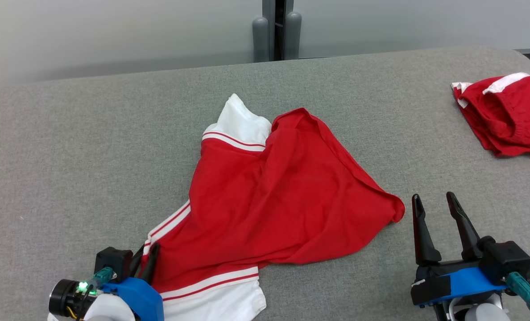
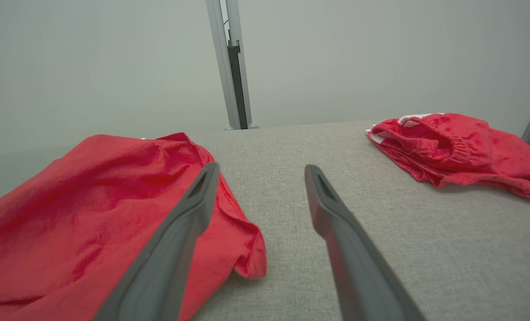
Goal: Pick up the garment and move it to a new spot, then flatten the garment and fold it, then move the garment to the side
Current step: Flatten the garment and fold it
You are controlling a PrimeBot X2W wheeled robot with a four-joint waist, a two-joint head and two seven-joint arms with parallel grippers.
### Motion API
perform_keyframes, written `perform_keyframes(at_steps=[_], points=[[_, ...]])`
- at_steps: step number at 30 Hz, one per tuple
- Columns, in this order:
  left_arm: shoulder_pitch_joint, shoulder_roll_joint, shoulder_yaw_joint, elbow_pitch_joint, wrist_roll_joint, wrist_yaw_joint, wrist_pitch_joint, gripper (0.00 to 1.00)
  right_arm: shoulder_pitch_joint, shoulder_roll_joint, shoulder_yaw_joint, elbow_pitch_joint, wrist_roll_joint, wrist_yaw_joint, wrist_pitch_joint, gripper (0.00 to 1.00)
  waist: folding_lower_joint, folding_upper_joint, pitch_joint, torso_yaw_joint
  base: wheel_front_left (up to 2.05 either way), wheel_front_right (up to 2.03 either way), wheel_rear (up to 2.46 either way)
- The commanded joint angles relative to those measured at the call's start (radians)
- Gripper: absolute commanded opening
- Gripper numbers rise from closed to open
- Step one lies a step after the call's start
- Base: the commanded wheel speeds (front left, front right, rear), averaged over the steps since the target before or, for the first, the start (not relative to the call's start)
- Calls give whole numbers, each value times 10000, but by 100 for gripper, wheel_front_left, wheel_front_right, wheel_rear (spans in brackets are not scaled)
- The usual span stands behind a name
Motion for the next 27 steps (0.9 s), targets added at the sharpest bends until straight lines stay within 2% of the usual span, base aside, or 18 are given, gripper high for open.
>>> perform_keyframes(at_steps=[1,3,8,15,19,20,21,25,27], points=[[-64,79,-11,112,-58,15,-80,0,-140,38,-40,-7,35,-8,-13,100,-1,0,32,6,0,0,0],[-217,146,120,23,-161,88,-404,0,-165,44,-70,3,41,-6,-13,100,-1,0,75,31,0,0,0],[-526,296,671,-112,-426,590,-1221,0,-222,-16,-239,186,3,-6,-13,100,-1,0,155,130,0,0,0],[-505,659,1411,-59,-845,1097,-1726,0,-234,-125,-480,406,-57,-7,-13,100,-1,0,204,172,0,0,0],[-361,725,1484,77,-927,1155,-1831,0,-198,-111,-527,482,-134,-7,-13,100,-1,0,199,177,0,0,0],[-371,710,1506,82,-947,1165,-1878,21,-194,-103,-522,507,-153,-8,-13,100,-1,0,194,178,0,0,0],[-381,659,1507,6,-915,1222,-1917,99,-193,-95,-505,522,-169,-8,-13,100,-1,0,179,178,0,0,0],[-319,494,1605,-428,-973,1287,-2041,100,-220,-82,-472,499,-151,-7,-13,100,-1,0,129,214,0,0,0],[-250,411,1729,-1097,-903,1361,-2063,100,-252,-82,-462,431,-151,-8,-13,100,-1,0,86,243,0,0,0]])
